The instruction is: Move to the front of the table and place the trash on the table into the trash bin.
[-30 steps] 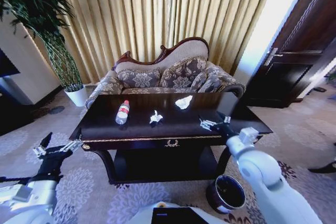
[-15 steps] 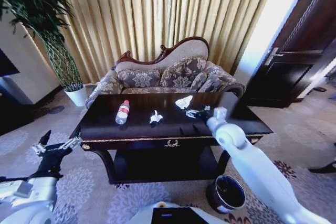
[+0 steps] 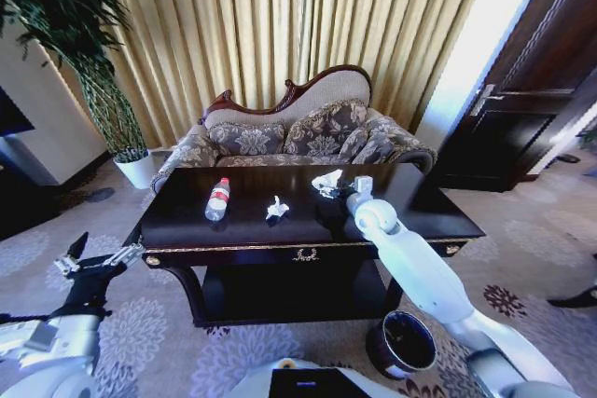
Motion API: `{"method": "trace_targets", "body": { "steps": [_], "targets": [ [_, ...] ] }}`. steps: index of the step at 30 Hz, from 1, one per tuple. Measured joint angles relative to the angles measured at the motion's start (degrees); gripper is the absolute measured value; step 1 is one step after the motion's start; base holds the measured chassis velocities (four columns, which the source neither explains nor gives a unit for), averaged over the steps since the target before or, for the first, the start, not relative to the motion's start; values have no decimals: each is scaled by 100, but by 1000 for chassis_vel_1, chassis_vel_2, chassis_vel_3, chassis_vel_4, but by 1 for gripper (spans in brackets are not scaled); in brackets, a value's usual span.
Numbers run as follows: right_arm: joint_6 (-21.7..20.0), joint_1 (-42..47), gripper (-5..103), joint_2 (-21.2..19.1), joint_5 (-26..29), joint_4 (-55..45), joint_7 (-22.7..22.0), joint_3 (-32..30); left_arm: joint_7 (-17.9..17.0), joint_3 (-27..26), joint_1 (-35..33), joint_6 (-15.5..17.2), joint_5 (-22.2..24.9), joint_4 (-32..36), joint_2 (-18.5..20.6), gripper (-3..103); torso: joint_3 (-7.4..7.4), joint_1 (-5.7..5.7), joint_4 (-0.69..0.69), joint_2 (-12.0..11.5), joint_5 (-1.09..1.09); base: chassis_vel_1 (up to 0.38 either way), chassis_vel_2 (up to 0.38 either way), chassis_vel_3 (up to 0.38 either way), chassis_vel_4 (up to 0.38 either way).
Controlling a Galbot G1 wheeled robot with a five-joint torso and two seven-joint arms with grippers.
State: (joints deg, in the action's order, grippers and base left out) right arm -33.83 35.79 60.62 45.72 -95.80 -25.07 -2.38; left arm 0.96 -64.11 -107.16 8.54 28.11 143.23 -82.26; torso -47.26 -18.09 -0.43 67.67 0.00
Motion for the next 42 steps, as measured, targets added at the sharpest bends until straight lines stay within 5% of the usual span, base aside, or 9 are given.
{"method": "trace_targets", "body": {
  "steps": [23,42],
  "targets": [
    [282,-453,103,219,-155,999,27,241,32,100,32,-22,-43,0,10,100,0,0,-1,0,0,0,0,0,0],
    [317,-341,37,241,-264,842,41,309,40,75,4,-40,-15,0,36,100,0,1,0,1,0,0,0,0,0]
  ]
}}
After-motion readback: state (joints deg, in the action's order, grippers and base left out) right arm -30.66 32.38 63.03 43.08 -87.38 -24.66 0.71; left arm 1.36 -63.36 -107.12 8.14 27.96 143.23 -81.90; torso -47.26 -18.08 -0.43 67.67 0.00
